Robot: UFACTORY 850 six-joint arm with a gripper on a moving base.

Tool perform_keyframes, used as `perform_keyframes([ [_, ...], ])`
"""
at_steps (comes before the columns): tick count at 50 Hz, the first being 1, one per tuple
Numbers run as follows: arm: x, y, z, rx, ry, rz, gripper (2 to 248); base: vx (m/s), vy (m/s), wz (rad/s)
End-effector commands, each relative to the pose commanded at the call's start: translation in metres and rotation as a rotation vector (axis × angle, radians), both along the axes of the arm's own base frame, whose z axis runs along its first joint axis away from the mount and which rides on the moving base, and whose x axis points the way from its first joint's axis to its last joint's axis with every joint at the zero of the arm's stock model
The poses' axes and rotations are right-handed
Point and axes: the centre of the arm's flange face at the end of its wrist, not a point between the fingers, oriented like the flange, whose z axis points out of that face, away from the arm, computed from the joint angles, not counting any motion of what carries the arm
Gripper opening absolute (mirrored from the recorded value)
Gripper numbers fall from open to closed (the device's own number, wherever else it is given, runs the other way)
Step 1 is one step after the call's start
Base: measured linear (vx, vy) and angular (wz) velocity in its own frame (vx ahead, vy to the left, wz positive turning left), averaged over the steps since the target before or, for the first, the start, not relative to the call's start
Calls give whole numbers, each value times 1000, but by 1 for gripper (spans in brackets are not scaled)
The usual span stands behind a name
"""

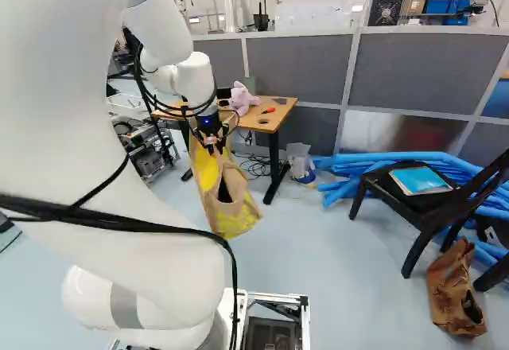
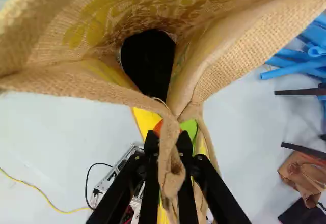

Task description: Pick up the bag on the ground and place it on the table

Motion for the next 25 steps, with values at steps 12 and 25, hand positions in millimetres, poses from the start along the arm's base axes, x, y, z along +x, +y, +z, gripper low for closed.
perform_keyframes([
  [12,-5,-7,16,0,-38,-10,35,0,0,0],
  [25,-4,-12,33,-4,-70,-15,35,0,0,0],
])
